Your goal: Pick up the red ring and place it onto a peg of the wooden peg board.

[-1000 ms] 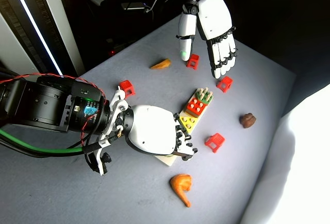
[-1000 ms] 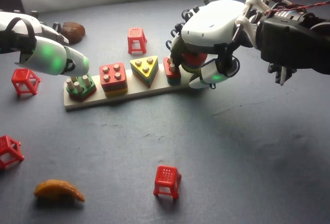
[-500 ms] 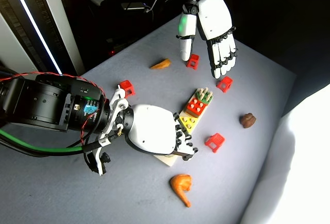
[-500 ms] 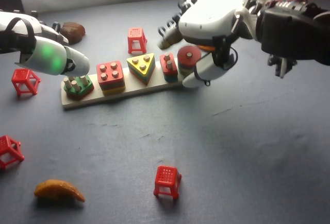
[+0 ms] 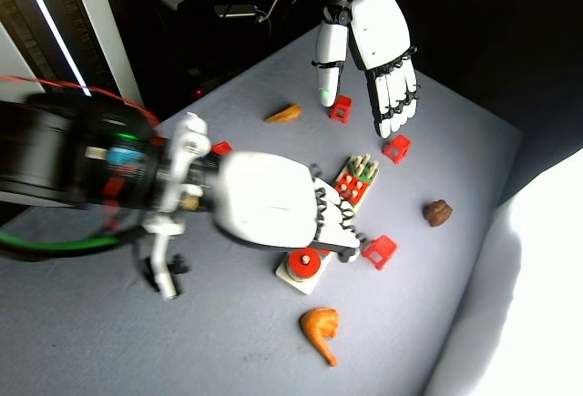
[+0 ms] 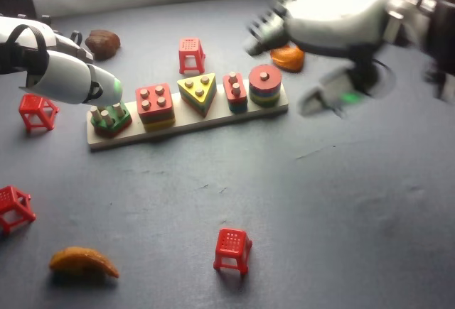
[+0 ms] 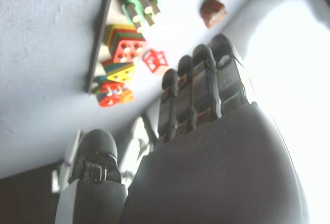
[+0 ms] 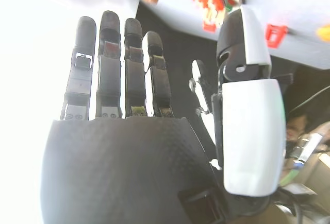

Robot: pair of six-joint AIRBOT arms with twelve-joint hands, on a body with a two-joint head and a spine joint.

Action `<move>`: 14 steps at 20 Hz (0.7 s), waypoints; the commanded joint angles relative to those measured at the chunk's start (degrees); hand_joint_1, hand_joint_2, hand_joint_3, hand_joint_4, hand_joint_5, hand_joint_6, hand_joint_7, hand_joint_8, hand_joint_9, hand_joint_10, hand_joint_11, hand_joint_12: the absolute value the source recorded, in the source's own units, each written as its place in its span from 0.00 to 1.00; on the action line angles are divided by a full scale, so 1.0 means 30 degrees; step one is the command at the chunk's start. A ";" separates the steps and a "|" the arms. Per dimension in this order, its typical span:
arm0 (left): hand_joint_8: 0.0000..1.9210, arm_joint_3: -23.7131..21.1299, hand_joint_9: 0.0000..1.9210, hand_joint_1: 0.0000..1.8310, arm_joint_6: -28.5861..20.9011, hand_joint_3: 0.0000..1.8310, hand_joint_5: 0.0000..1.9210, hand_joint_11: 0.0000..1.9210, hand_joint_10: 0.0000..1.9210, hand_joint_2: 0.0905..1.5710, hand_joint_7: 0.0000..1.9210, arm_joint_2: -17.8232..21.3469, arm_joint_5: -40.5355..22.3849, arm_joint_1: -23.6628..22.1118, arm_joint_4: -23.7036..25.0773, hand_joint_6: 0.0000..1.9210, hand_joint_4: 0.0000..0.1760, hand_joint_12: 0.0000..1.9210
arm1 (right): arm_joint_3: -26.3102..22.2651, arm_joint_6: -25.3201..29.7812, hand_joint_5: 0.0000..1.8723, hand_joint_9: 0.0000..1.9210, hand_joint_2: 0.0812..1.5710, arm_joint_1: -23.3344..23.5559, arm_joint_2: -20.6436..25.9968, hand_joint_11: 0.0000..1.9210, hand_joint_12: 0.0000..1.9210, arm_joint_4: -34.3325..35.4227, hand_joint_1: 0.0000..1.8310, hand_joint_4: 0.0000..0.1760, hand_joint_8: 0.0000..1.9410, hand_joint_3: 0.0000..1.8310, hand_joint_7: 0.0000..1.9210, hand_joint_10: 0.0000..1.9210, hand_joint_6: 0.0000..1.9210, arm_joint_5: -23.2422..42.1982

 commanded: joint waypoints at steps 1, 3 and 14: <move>0.00 -0.0039 0.07 0.00 0.0065 0.00 0.08 0.00 0.00 0.80 0.08 -0.0016 -0.0793 -0.0193 0.0927 0.00 0.00 0.15 | -0.0430 -0.0038 0.23 0.26 0.63 0.0139 0.0627 0.05 0.47 -0.0080 0.47 0.00 0.00 0.00 0.26 0.00 0.01 0.2075; 0.00 -0.0043 0.07 0.00 0.0065 0.00 0.09 0.00 0.00 0.80 0.08 0.0003 -0.0793 -0.0193 0.0929 0.00 0.00 0.15 | -0.2118 -0.0031 0.25 0.28 0.62 0.0118 0.2670 0.06 0.47 -0.0084 0.47 0.00 0.01 0.00 0.27 0.01 0.02 0.2104; 0.00 -0.0192 0.08 0.00 0.0070 0.00 0.10 0.00 0.00 0.80 0.09 0.0238 -0.0896 -0.0197 0.1420 0.00 0.00 0.15 | -0.6614 -0.0025 0.43 0.49 0.82 -0.0497 0.9674 0.49 1.00 0.2539 0.25 0.00 1.00 0.01 0.48 1.00 1.00 0.2675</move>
